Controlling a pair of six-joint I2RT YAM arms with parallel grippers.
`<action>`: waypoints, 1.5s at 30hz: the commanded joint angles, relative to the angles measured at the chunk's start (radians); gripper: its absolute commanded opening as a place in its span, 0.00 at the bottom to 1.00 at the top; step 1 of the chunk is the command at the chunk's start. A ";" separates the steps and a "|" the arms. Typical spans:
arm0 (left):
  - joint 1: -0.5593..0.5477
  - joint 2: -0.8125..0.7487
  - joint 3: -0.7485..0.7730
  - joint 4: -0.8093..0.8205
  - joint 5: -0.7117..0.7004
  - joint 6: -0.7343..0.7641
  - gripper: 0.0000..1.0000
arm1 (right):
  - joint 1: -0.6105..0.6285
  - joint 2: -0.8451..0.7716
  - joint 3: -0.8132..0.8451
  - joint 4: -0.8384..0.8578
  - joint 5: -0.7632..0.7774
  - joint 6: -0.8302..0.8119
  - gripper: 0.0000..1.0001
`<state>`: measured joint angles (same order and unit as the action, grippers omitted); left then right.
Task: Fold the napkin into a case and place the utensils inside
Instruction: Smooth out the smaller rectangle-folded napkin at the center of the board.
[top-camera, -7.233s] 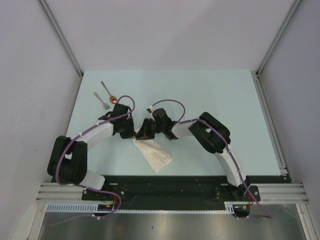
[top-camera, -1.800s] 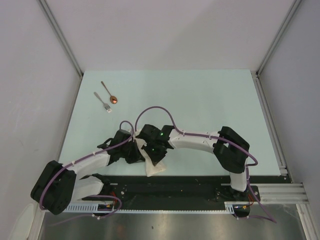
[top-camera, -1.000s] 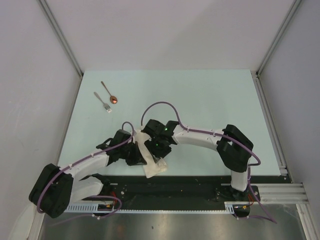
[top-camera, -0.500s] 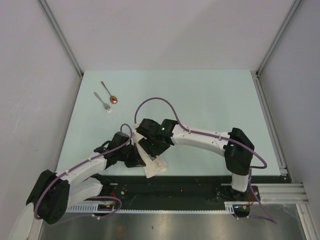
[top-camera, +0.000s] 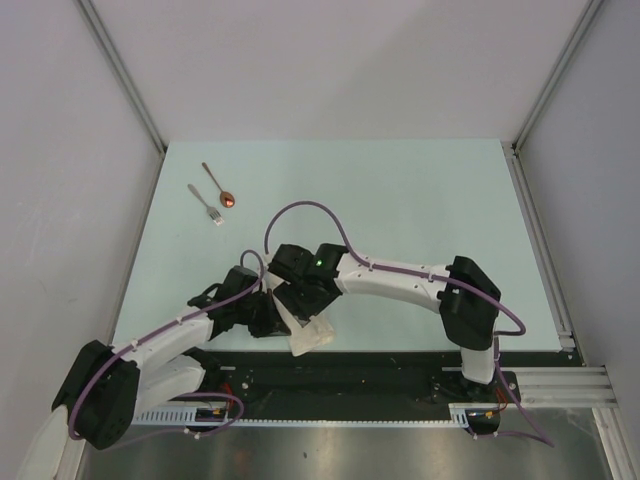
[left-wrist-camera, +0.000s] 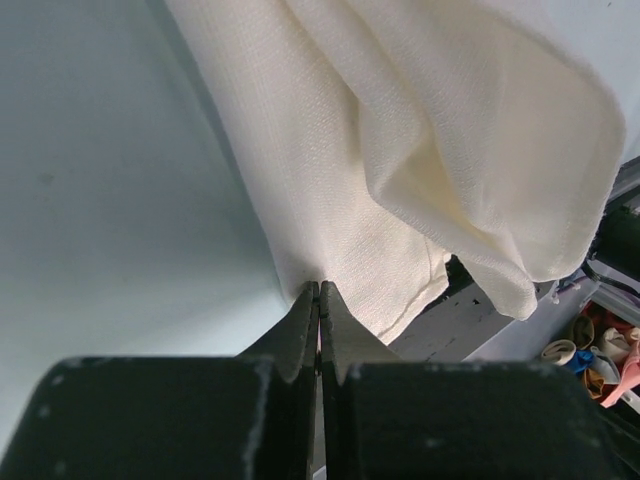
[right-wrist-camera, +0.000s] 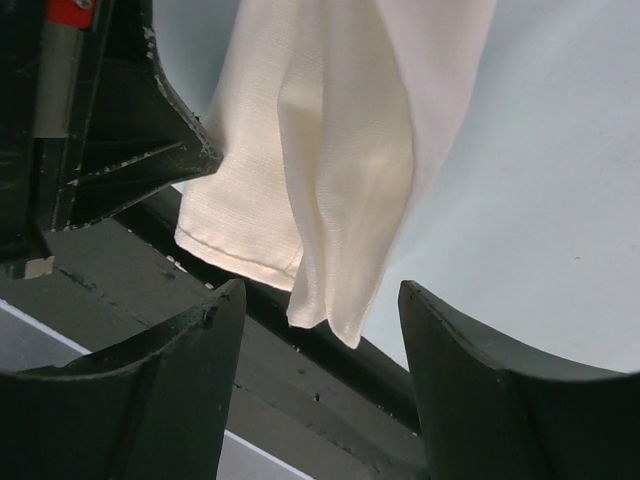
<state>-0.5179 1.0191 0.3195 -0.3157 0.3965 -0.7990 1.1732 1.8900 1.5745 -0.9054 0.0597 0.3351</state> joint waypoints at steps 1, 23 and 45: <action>-0.005 0.006 -0.007 0.029 0.011 -0.017 0.01 | 0.003 0.023 -0.014 0.011 0.006 -0.018 0.67; -0.007 0.003 -0.054 0.070 0.007 -0.060 0.00 | 0.075 0.144 0.068 -0.052 0.107 -0.010 0.34; -0.008 0.015 -0.096 0.122 0.004 -0.082 0.00 | 0.036 0.123 -0.005 0.178 -0.208 0.157 0.00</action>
<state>-0.5179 1.0397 0.2485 -0.1730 0.4278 -0.8898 1.2156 2.0434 1.6062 -0.8318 -0.0525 0.4305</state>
